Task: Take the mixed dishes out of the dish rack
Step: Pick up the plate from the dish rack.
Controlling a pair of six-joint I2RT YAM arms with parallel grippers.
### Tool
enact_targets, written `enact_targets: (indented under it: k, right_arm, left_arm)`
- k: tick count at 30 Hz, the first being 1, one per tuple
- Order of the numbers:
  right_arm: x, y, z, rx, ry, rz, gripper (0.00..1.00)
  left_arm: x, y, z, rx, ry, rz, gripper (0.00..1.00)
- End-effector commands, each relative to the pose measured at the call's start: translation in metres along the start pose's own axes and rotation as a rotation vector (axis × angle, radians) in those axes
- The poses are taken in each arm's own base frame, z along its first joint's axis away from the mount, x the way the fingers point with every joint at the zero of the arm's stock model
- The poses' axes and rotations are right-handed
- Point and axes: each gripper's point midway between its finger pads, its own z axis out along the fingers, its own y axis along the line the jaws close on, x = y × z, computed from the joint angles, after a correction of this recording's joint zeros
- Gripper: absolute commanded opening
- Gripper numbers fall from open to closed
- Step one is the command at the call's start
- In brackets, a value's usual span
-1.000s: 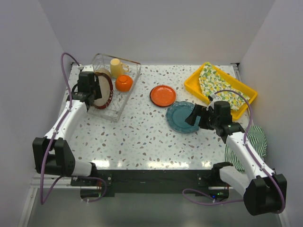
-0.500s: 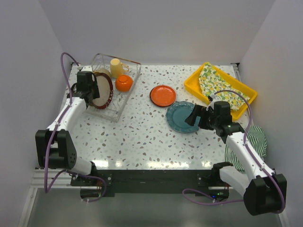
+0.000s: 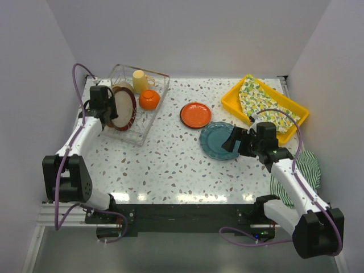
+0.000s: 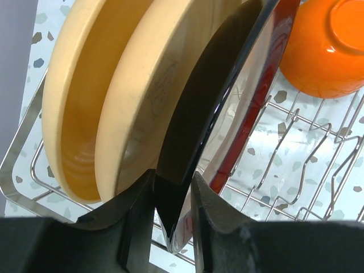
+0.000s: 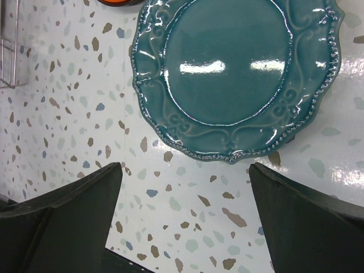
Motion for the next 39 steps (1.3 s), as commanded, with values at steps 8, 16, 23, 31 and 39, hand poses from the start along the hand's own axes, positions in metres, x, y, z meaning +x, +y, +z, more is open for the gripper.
enact_targets:
  k: [8, 16, 23, 31, 39]
  right_arm:
    - [-0.005, 0.007, 0.003, -0.035, -0.010, -0.017, 0.98]
    - [-0.006, 0.008, 0.003, -0.039, -0.011, -0.014, 0.98]
    - [-0.006, 0.010, 0.002, -0.047, -0.014, -0.016, 0.98]
    - [-0.008, 0.015, -0.001, -0.073, -0.017, -0.019, 0.98]
    - [-0.015, 0.034, -0.004, -0.164, -0.027, -0.029, 0.98]
  left_arm:
    - [-0.071, -0.015, -0.043, 0.111, -0.224, 0.049, 0.14]
    - [-0.099, -0.014, -0.067, 0.121, -0.297, 0.075, 0.05]
    - [-0.125, -0.016, -0.091, 0.145, -0.370, 0.081, 0.00]
    - [-0.140, -0.012, -0.116, 0.141, -0.410, 0.103, 0.00]
    - [-0.154, -0.007, -0.149, 0.137, -0.459, 0.081, 0.00]
